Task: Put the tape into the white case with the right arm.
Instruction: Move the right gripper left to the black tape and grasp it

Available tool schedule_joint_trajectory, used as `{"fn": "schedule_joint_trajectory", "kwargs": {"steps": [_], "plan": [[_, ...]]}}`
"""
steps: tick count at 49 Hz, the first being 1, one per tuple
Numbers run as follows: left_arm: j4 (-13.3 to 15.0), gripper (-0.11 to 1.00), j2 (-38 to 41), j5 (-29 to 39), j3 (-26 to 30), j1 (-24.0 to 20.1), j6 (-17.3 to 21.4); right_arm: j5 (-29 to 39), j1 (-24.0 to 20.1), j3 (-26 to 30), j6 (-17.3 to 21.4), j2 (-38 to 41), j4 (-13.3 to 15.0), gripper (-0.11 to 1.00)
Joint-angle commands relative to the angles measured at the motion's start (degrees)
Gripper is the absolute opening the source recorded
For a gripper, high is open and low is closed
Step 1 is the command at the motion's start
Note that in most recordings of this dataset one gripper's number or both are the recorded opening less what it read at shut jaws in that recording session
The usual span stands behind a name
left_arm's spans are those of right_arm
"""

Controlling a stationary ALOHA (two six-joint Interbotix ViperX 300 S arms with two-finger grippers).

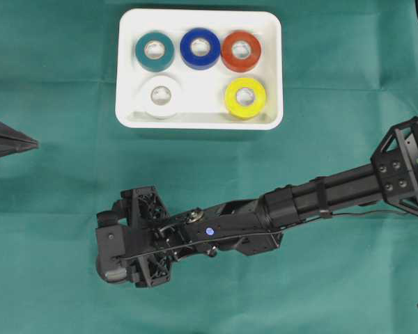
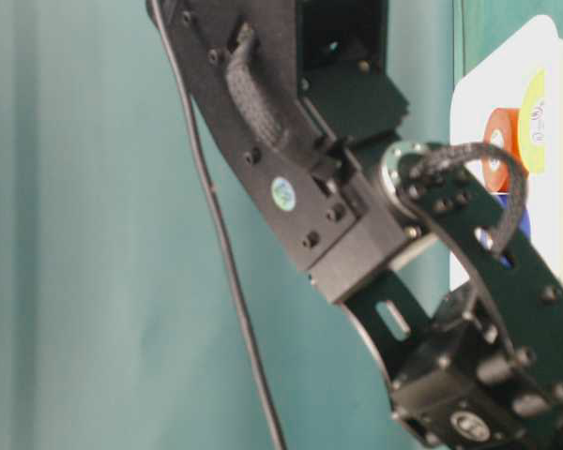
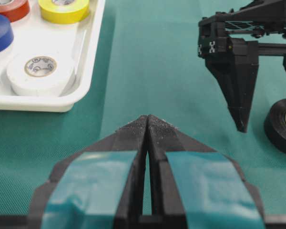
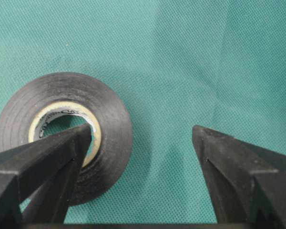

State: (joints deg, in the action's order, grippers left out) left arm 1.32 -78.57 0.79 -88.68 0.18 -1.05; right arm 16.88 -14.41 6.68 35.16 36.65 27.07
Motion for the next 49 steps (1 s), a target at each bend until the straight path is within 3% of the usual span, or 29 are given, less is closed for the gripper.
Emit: {"fn": "schedule_joint_trajectory", "kwargs": {"steps": [1, 24, 27, 37, 49], "plan": [[0.0, 0.00, 0.4, -0.4, 0.7, 0.1, -0.1, 0.4, 0.1, 1.4, 0.0, -1.1, -0.3, 0.62], [0.1, 0.00, 0.4, -0.4, 0.7, 0.1, -0.1, 1.8, -0.4, 4.0, 0.0, 1.1, -1.4, 0.59], [0.1, 0.00, 0.4, -0.4, 0.7, 0.1, -0.1, 2.6, -0.6, 4.3, -0.1, 1.1, -1.4, 0.52], [0.0, 0.00, 0.4, -0.5, 0.7, 0.1, -0.1, 3.0, -0.8, 4.4, -0.7, 1.1, -1.2, 0.05], [0.1, 0.00, 0.4, -0.5, 0.7, 0.1, -0.1, 4.5, -1.1, 4.2, -0.8, -0.6, -1.2, 0.02]]}}
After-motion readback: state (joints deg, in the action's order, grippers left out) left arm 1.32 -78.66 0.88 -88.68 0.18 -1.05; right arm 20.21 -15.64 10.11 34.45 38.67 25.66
